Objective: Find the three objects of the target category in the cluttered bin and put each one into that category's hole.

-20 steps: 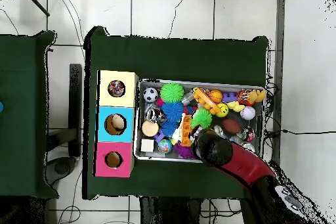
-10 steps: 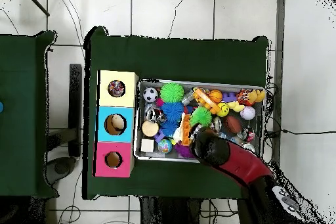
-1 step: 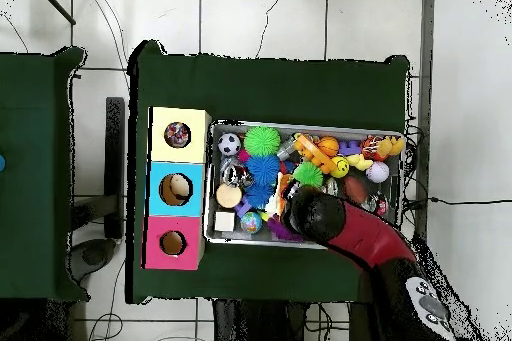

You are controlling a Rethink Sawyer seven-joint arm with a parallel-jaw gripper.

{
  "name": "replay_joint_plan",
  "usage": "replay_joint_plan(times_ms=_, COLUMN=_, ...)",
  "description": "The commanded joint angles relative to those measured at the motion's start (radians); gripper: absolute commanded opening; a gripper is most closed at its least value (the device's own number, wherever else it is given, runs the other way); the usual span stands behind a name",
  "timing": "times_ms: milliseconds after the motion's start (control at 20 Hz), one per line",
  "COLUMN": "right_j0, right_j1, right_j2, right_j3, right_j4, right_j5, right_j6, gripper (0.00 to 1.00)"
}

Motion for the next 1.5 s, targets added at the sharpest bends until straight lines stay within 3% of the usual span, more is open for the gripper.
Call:
replay_joint_plan(times_ms=50, right_j0=0.056, right_j1=-0.055, right_j2=-0.005, right_j3=-0.113, right_j4=0.068, right_j5=0.205, right_j6=0.191, gripper=0.0)
replay_joint_plan(times_ms=600, right_j0=0.057, right_j1=-0.021, right_j2=-0.003, right_j3=-0.203, right_j4=0.082, right_j5=0.219, right_j6=0.147, gripper=0.0)
replay_joint_plan(times_ms=750, right_j0=-0.013, right_j1=0.064, right_j2=0.052, right_j3=-0.28, right_j4=0.058, right_j5=0.131, right_j6=0.059, gripper=0.0)
replay_joint_plan(times_ms=950, right_j0=-0.098, right_j1=0.171, right_j2=0.105, right_j3=-0.395, right_j4=0.0, right_j5=0.101, right_j6=-0.063, gripper=0.0)
replay_joint_plan(times_ms=1150, right_j0=-0.156, right_j1=0.224, right_j2=0.143, right_j3=-0.493, right_j4=-0.044, right_j5=0.161, right_j6=-0.147, gripper=0.0)
replay_joint_plan(times_ms=1350, right_j0=-0.184, right_j1=0.282, right_j2=0.145, right_j3=-0.612, right_j4=-0.091, right_j5=0.276, right_j6=-0.187, gripper=0.0)
replay_joint_plan(times_ms=1500, right_j0=-0.194, right_j1=0.318, right_j2=0.14, right_j3=-0.667, right_j4=-0.127, right_j5=0.307, right_j6=-0.201, gripper=0.0)
